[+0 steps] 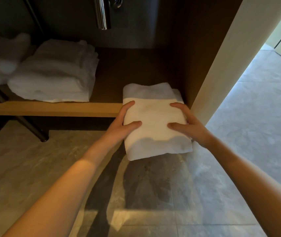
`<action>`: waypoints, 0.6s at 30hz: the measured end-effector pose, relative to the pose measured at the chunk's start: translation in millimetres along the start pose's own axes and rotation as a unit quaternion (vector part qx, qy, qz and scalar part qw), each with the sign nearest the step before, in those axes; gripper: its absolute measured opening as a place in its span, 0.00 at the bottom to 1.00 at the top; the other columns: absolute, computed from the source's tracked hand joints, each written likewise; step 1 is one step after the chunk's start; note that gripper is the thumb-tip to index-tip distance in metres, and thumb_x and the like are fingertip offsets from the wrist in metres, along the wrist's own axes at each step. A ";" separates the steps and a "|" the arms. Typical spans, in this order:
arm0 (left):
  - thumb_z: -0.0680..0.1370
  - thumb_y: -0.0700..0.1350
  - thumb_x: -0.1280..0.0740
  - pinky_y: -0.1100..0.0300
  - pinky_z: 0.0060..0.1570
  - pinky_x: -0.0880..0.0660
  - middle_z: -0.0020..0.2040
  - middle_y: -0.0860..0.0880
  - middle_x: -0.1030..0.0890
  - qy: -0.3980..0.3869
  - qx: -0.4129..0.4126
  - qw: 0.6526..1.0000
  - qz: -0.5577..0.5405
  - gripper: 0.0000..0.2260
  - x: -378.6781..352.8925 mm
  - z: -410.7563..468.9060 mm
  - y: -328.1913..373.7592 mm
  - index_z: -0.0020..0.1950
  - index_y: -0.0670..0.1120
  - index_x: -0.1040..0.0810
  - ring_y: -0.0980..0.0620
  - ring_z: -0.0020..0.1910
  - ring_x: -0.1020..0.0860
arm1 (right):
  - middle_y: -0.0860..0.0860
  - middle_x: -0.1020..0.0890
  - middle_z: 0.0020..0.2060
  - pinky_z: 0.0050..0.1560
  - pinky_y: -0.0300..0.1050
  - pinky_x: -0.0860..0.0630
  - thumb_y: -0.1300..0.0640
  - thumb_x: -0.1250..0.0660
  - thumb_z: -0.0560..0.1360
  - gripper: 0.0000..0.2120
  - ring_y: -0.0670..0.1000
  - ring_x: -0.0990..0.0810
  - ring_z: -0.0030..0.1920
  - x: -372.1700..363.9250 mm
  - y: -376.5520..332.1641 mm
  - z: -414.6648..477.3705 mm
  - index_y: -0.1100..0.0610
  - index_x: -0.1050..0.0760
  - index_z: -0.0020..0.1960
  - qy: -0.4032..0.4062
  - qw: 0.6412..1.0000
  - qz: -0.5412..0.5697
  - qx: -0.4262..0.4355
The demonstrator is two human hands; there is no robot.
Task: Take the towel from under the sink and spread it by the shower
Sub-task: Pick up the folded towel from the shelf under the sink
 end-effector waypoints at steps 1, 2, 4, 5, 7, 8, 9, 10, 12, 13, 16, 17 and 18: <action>0.77 0.47 0.29 0.72 0.40 0.25 0.60 0.68 0.34 -0.002 -0.005 1.000 -0.004 0.29 -3.3 -1.8 -3.7 0.68 0.72 0.39 0.68 0.53 0.27 | 0.38 0.35 0.63 0.50 0.31 0.28 0.53 0.28 0.75 0.28 0.46 0.31 0.62 -0.8 2.8 -2.3 0.39 0.36 0.69 0.007 1.000 0.009 0.003; 0.77 0.46 0.30 0.72 0.42 0.24 0.60 0.67 0.33 -0.003 -0.011 1.000 -0.015 0.29 -6.3 -4.8 -8.2 0.68 0.71 0.39 0.69 0.53 0.26 | 0.37 0.34 0.62 0.50 0.33 0.28 0.51 0.27 0.73 0.27 0.44 0.31 0.61 -1.7 5.6 -6.6 0.37 0.35 0.67 0.011 1.000 0.021 0.002; 0.77 0.43 0.30 0.68 0.48 0.22 0.63 0.64 0.33 -0.006 -0.008 0.999 -0.041 0.29 -10.8 -14.7 -15.2 0.68 0.70 0.38 0.66 0.57 0.26 | 0.37 0.32 0.62 0.52 0.39 0.26 0.48 0.26 0.70 0.28 0.43 0.30 0.60 -4.9 10.9 -19.1 0.35 0.34 0.66 0.019 0.999 0.038 -0.007; 0.77 0.43 0.30 0.67 0.49 0.22 0.64 0.64 0.33 -0.007 0.004 0.999 -0.048 0.29 -12.2 -21.5 -15.7 0.68 0.69 0.37 0.64 0.58 0.26 | 0.38 0.31 0.62 0.52 0.41 0.24 0.48 0.26 0.70 0.29 0.44 0.29 0.60 -7.0 12.2 -27.5 0.34 0.34 0.66 0.018 0.999 0.048 -0.019; 0.77 0.42 0.30 0.70 0.46 0.23 0.63 0.64 0.32 -0.007 0.036 0.998 -0.047 0.30 -14.2 -38.7 -9.1 0.70 0.67 0.37 0.64 0.56 0.26 | 0.39 0.30 0.62 0.51 0.43 0.21 0.51 0.25 0.70 0.30 0.47 0.28 0.60 -12.4 8.7 -46.7 0.36 0.33 0.68 0.011 0.995 0.080 -0.051; 0.76 0.41 0.30 0.73 0.44 0.24 0.62 0.65 0.33 -0.001 0.052 0.998 -0.040 0.30 -15.2 -49.2 -3.2 0.70 0.65 0.37 0.67 0.55 0.26 | 0.38 0.29 0.62 0.48 0.40 0.20 0.52 0.25 0.70 0.30 0.46 0.28 0.59 -14.3 3.6 -57.3 0.36 0.32 0.67 0.012 0.993 0.096 -0.068; 0.76 0.41 0.30 0.75 0.43 0.26 0.61 0.66 0.33 0.005 0.064 0.997 -0.032 0.30 -16.1 -61.4 4.0 0.71 0.63 0.36 0.70 0.53 0.27 | 0.36 0.29 0.60 0.44 0.37 0.20 0.54 0.24 0.70 0.30 0.45 0.27 0.57 -15.9 -4.2 -68.9 0.36 0.31 0.66 0.016 0.990 0.112 -0.084; 0.75 0.40 0.29 0.77 0.42 0.27 0.61 0.66 0.33 0.006 0.071 0.997 -0.029 0.29 -16.6 -74.3 12.3 0.70 0.62 0.35 0.74 0.52 0.28 | 0.34 0.30 0.59 0.42 0.34 0.21 0.55 0.24 0.69 0.30 0.45 0.27 0.56 -16.9 -14.4 -80.5 0.36 0.30 0.65 0.018 0.986 0.129 -0.101; 0.75 0.39 0.28 0.78 0.42 0.28 0.62 0.64 0.32 0.000 0.094 0.995 -0.032 0.29 -16.7 -101.0 33.2 0.69 0.61 0.33 0.79 0.49 0.28 | 0.35 0.31 0.59 0.38 0.32 0.21 0.57 0.23 0.68 0.31 0.47 0.26 0.56 -16.4 -39.3 -104.2 0.35 0.30 0.64 0.016 0.977 0.154 -0.146; 0.75 0.38 0.28 0.77 0.42 0.28 0.61 0.63 0.31 -0.001 0.108 0.994 -0.035 0.29 -16.7 -114.4 47.3 0.69 0.61 0.33 0.78 0.48 0.27 | 0.36 0.31 0.59 0.36 0.33 0.21 0.56 0.24 0.68 0.31 0.48 0.26 0.55 -14.3 -55.3 -117.0 0.33 0.30 0.63 0.014 0.973 0.152 -0.172; 0.75 0.35 0.29 0.72 0.40 0.25 0.60 0.62 0.29 -0.005 0.132 0.991 -0.018 0.30 -15.8 -148.6 105.0 0.71 0.57 0.34 0.72 0.47 0.23 | 0.41 0.30 0.59 0.35 0.38 0.19 0.53 0.25 0.69 0.30 0.51 0.25 0.54 4.3 -116.1 -152.1 0.30 0.33 0.63 0.003 0.967 0.139 -0.214; 0.75 0.35 0.29 0.72 0.41 0.25 0.60 0.63 0.29 -0.008 0.137 0.990 -0.011 0.30 -14.6 -159.7 129.3 0.72 0.56 0.33 0.72 0.48 0.24 | 0.43 0.30 0.59 0.38 0.41 0.18 0.53 0.25 0.70 0.30 0.51 0.25 0.55 13.6 -139.2 -163.7 0.31 0.33 0.63 0.003 0.965 0.141 -0.219; 0.75 0.35 0.29 0.71 0.44 0.25 0.61 0.66 0.29 -0.012 0.141 0.990 -0.011 0.30 -13.8 -172.0 154.6 0.72 0.55 0.33 0.72 0.50 0.24 | 0.42 0.29 0.60 0.43 0.45 0.18 0.54 0.25 0.70 0.29 0.51 0.25 0.56 24.5 -163.4 -175.6 0.32 0.33 0.64 0.003 0.966 0.139 -0.217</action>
Point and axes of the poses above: each hand's wrist, its own z-axis towards the middle knuckle, its own x-axis out of the back of the hand, y = z × x, the point moved 1 cm from there along z, towards the middle knuckle
